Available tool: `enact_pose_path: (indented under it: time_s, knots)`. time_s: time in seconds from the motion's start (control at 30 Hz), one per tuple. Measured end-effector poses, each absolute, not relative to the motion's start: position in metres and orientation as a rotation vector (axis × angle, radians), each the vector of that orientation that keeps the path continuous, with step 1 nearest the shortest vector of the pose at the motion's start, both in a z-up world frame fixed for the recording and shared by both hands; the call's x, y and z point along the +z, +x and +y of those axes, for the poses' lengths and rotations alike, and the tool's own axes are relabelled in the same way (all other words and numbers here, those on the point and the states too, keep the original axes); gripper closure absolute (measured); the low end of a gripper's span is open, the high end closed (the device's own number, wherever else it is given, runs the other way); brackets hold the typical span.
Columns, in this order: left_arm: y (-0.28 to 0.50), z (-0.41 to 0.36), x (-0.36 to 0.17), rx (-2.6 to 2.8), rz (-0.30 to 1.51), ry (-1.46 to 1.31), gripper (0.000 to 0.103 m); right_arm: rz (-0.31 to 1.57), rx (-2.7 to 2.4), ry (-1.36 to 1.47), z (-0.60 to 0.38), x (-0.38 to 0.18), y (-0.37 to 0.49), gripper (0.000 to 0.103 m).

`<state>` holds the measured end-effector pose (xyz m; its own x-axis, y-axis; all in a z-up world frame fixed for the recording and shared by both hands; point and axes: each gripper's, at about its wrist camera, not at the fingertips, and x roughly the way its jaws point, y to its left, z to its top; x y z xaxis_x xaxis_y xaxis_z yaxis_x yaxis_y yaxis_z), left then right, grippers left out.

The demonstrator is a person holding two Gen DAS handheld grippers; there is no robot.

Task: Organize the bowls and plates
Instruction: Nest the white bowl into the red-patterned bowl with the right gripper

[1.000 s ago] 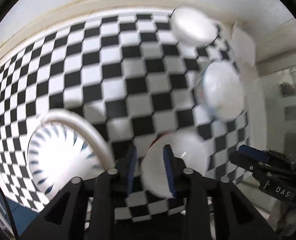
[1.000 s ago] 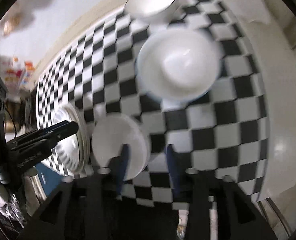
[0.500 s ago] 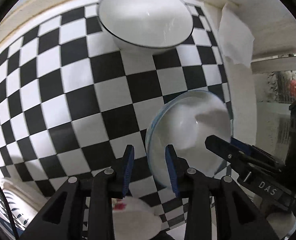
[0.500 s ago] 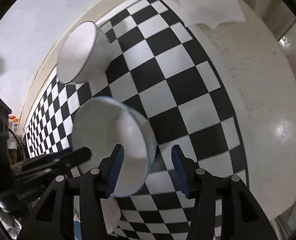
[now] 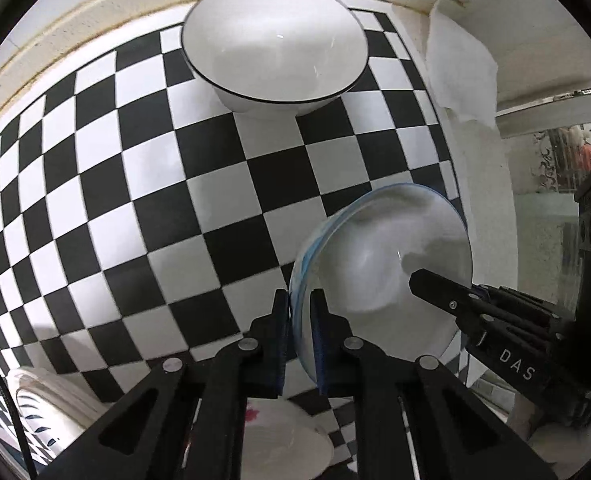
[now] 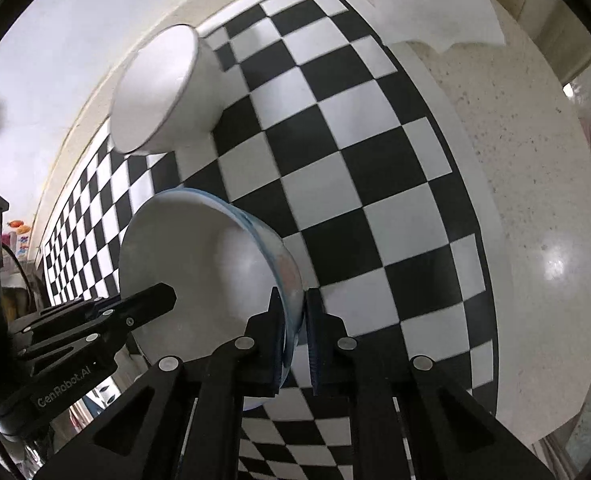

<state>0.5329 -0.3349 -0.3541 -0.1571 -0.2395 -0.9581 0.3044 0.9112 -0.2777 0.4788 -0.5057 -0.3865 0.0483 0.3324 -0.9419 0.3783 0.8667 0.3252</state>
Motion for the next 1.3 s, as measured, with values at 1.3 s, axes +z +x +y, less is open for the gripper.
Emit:
enact_pose_path:
  time_s: [1.3]
  knots:
    - [0.426, -0.231, -0.334, -0.416, 1.706, 0.106, 0.094, 1.659, 0.159, 0.385, -0.371, -0.358, 0.389, 0.090]
